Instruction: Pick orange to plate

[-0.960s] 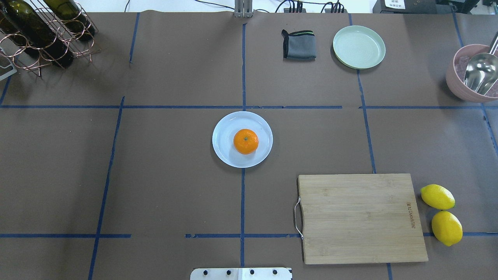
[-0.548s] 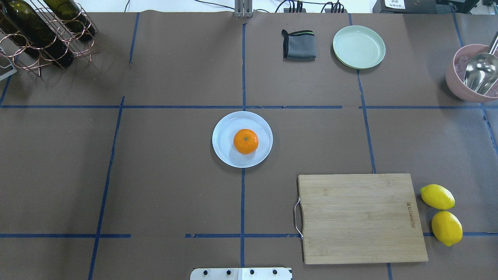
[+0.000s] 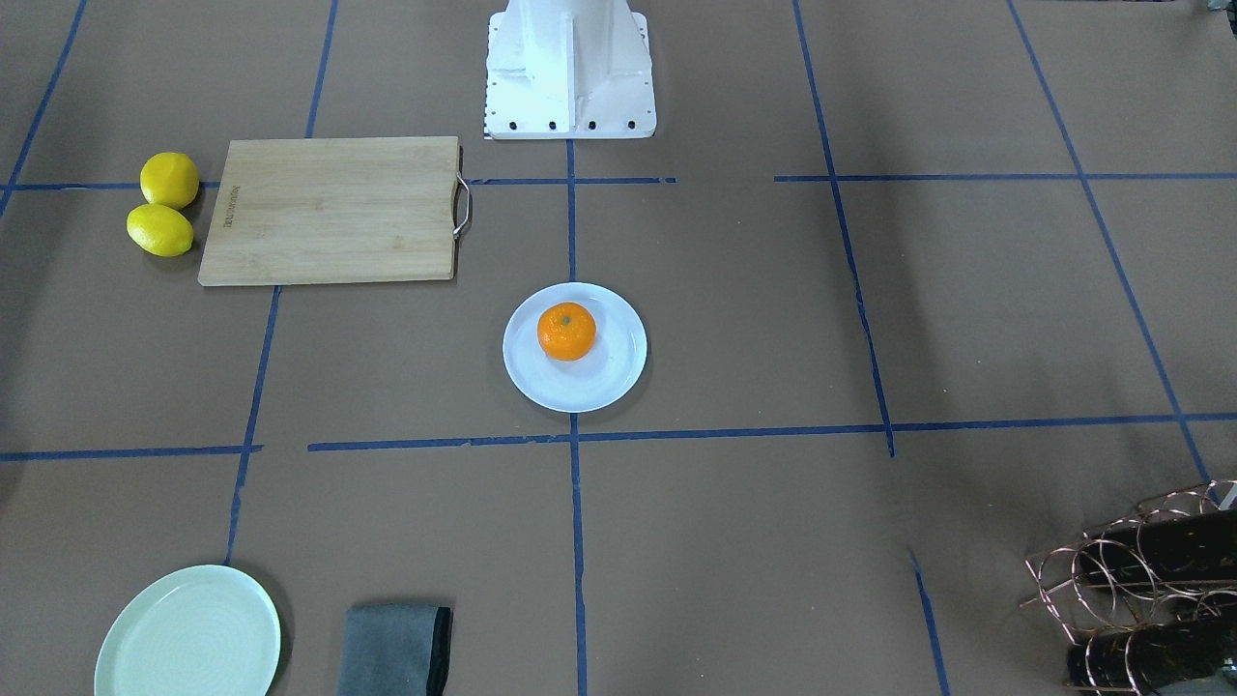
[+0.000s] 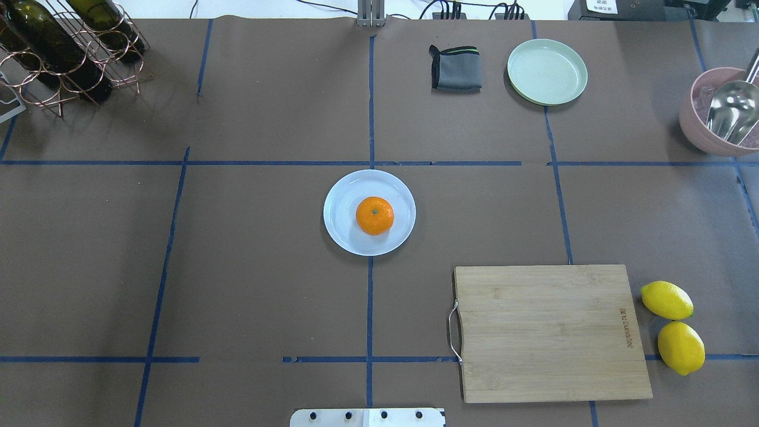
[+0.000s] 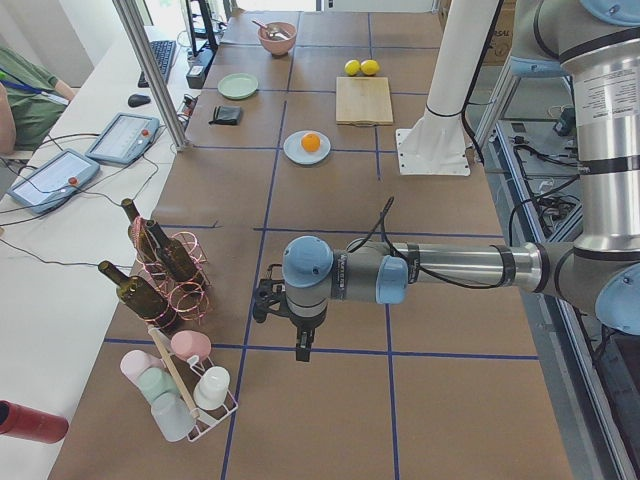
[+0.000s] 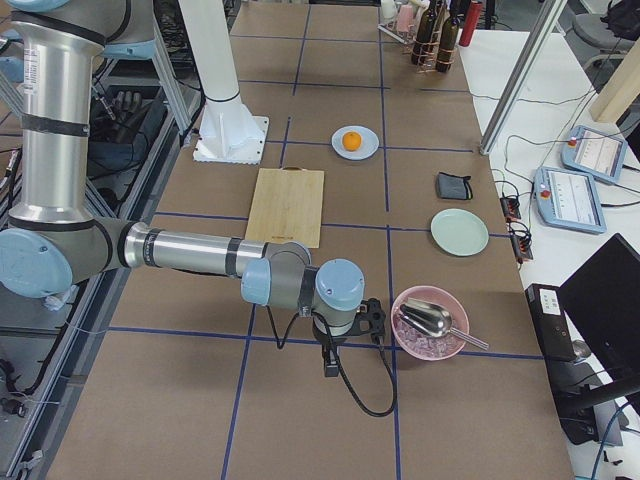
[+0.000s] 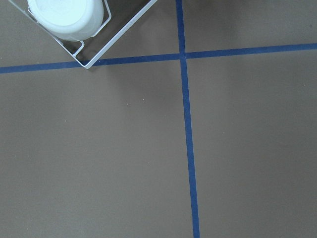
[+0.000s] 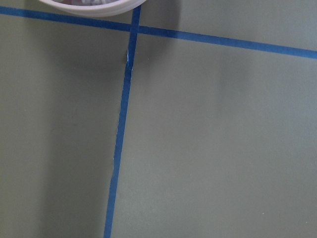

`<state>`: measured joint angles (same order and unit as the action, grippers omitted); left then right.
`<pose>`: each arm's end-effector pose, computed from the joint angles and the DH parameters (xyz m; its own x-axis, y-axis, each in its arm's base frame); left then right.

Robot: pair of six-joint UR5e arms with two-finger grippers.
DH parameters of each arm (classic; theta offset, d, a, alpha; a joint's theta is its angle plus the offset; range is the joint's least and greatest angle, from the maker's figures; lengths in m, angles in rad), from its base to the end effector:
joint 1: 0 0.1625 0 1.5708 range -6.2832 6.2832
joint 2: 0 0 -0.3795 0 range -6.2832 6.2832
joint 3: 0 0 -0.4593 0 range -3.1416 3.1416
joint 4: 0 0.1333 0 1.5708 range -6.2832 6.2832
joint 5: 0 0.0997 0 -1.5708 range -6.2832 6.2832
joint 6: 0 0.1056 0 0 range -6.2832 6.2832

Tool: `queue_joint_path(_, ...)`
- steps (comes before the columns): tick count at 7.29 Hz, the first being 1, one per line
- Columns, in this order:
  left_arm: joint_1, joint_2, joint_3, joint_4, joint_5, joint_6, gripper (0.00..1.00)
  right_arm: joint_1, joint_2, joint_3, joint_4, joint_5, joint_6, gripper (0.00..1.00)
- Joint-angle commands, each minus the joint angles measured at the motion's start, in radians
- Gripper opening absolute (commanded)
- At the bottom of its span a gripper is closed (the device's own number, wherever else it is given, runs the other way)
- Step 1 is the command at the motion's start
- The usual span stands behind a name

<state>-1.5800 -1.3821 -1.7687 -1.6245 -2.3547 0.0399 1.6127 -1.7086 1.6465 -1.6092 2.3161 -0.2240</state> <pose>-0.0633 -0.4917 0.5994 0.7083 0.0777 -0.7016 -0.0191 0.9957 0.0909 0.0825 -0.4947 0.6541 0.7224 -0.1245 0.6802 0.1218 0.9912 0.0521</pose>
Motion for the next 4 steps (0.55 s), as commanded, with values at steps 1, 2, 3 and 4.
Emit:
queue_joint_path(1, 0.000, 0.000, 0.000, 0.000, 0.000, 0.000, 1.00, -0.002, -0.002, 0.001, 0.000, 0.000, -0.001, 1.00)
queue_joint_path(2, 0.000, 0.000, 0.000, 0.000, 0.002, 0.000, 1.00, -0.002, -0.005, 0.000, 0.000, 0.000, -0.001, 1.00)
queue_joint_path(3, 0.000, 0.000, 0.002, 0.000, 0.002, 0.000, 1.00, -0.002, -0.006, -0.001, 0.000, 0.000, -0.001, 1.00)
queue_joint_path(4, 0.000, 0.000, 0.000, 0.000, 0.003, 0.000, 1.00, -0.002, -0.008, -0.001, 0.000, 0.000, -0.001, 1.00)
